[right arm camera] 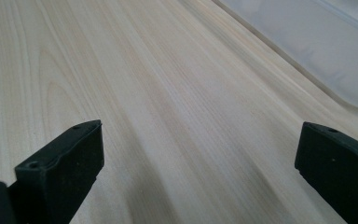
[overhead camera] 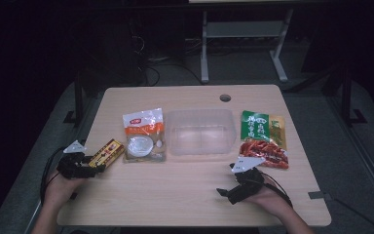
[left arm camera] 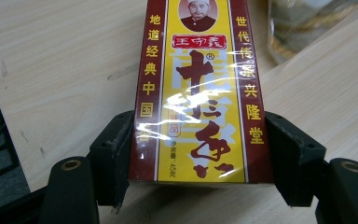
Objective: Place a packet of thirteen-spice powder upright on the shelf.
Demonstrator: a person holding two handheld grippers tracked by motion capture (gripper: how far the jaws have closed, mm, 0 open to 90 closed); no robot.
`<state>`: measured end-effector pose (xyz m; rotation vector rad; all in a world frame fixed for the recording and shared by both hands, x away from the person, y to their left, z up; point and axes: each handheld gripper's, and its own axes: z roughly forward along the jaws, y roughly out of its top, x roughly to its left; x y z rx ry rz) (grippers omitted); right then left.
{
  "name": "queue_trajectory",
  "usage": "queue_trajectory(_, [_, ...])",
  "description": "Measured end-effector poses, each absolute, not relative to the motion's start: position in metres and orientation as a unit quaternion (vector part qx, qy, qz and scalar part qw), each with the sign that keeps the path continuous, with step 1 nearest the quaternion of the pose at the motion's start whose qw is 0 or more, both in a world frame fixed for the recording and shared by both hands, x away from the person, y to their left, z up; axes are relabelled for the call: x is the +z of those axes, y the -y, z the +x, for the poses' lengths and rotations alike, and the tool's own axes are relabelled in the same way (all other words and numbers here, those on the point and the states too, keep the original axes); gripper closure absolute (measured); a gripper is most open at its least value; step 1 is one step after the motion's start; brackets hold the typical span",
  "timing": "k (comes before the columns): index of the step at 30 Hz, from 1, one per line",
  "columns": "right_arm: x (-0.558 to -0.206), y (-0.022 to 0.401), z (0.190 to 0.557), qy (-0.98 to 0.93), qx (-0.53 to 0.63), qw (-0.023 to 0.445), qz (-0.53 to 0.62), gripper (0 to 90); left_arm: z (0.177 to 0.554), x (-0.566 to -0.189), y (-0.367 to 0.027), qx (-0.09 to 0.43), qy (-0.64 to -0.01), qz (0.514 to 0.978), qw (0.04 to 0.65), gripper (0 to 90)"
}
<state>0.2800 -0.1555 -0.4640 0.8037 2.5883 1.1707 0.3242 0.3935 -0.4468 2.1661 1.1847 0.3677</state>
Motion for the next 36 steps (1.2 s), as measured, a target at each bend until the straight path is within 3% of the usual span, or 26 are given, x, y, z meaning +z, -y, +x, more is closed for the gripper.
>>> queue_trajectory(17, [-0.464, 0.156, 0.280, -0.874, 0.393, 0.094, 0.271, 1.0, 0.313, -0.421, -0.384, 0.158, -0.430, 0.815, 0.356, 31.8])
queue_trajectory(36, [-0.454, 0.155, 0.278, -0.878, 0.400, 0.085, 0.250, 0.9, 0.297, -0.397, -0.327, 0.125, -0.353, 0.827, 0.420, 31.9])
